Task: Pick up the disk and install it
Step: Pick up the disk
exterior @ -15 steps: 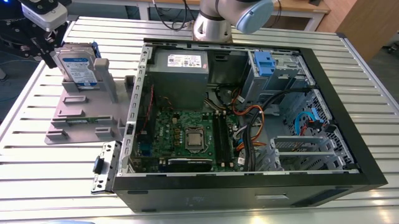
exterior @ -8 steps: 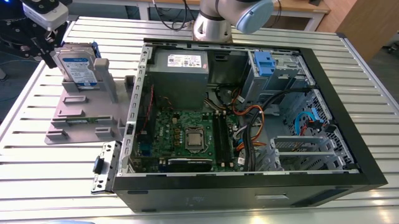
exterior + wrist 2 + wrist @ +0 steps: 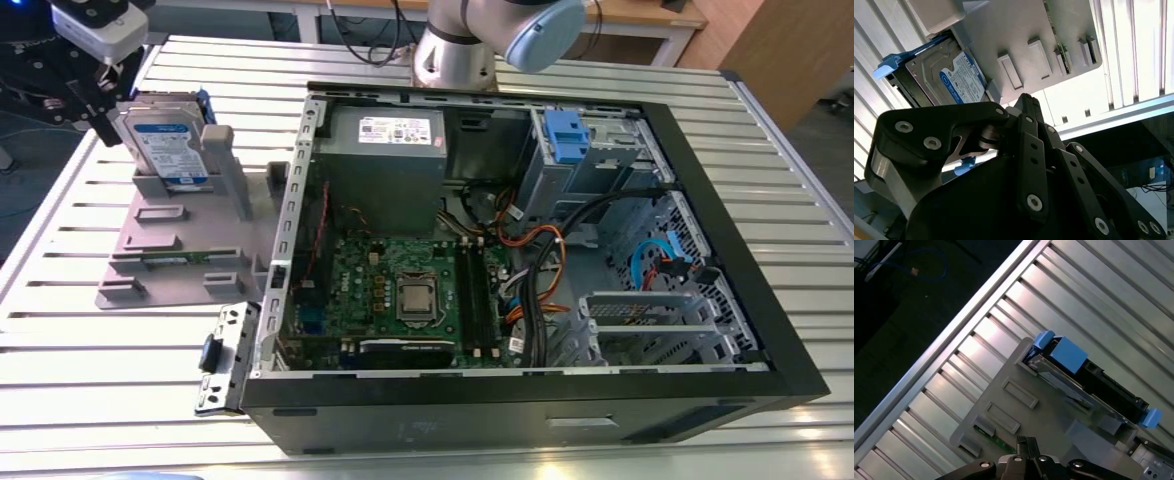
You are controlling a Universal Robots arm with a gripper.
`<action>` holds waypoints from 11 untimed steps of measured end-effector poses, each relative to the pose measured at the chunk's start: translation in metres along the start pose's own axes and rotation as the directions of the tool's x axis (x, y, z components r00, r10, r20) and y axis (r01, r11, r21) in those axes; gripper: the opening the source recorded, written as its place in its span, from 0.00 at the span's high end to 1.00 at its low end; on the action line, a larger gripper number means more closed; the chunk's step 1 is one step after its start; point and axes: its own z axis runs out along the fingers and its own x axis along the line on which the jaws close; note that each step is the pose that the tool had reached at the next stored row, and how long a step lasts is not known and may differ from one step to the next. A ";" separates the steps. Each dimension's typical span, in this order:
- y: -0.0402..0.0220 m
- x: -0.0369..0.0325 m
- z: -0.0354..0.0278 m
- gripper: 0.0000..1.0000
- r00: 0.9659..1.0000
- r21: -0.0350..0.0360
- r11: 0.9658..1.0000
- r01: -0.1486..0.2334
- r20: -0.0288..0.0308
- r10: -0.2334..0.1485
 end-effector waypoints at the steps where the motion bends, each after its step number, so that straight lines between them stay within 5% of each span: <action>1: 0.0000 0.0000 0.0000 0.89 1.000 0.000 1.000 0.004 0.000 -0.004; 11: 0.0000 0.0000 0.0000 0.89 0.999 -0.001 0.999 0.038 -0.002 -0.038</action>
